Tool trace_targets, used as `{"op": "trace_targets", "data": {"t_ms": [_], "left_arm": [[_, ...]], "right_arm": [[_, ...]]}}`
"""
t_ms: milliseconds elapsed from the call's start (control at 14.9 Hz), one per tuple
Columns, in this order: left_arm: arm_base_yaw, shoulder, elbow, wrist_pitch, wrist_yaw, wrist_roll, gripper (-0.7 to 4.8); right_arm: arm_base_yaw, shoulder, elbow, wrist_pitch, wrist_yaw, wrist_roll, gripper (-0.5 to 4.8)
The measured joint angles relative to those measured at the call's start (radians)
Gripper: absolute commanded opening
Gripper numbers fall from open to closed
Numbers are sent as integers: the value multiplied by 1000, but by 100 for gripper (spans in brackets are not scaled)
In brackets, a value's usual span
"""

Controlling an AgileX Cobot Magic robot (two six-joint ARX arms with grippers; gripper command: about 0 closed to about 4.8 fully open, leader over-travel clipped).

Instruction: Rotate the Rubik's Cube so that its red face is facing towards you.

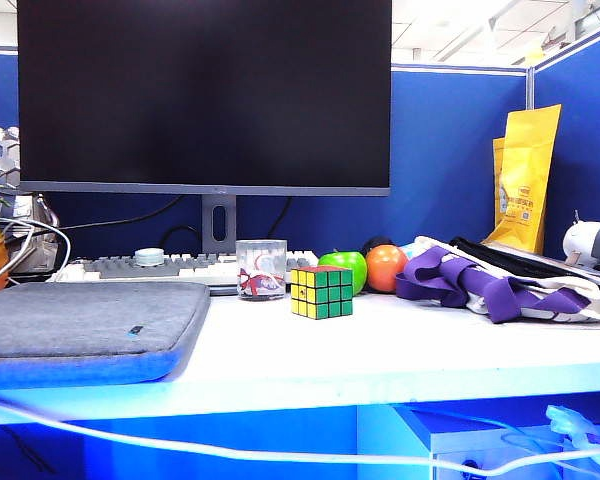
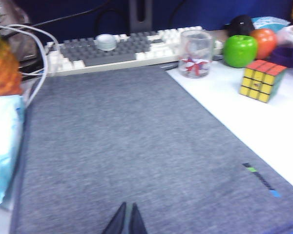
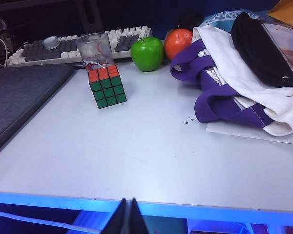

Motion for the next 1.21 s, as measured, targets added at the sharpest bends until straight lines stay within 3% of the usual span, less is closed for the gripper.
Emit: {"op": "trace_targets", "data": {"t_ms": [470, 604, 671, 738, 805, 872, 939, 1073, 1207], "left_arm": [[0, 0, 0, 1, -8, -20, -3], [0, 0, 0, 6, 14, -192, -3], [0, 0, -3, 45, 82, -359, -3], [0, 1, -5, 178, 222, -500, -3], [-1, 0, 5, 371, 326, -534, -3], [-5, 0, 64, 447, 318, -539, -3], [-3, 5, 138, 421, 236, -522, -3], [-2, 118, 208, 266, 163, -345, -3], [-2, 285, 296, 225, 142, -269, -1]], "right_arm": [[0, 0, 0, 0, 0, 0, 0], [0, 0, 0, -5, -1, 0, 0], [0, 0, 0, -11, -17, 0, 0], [0, 0, 0, -11, -76, 3, 0], [0, 0, 0, 2, -142, 22, 0], [0, 0, 0, 37, -178, 44, -1], [0, 0, 0, 80, -184, 58, -1], [0, 0, 0, 187, -181, 66, -2], [0, 32, 40, 193, -137, 68, -1]]}}
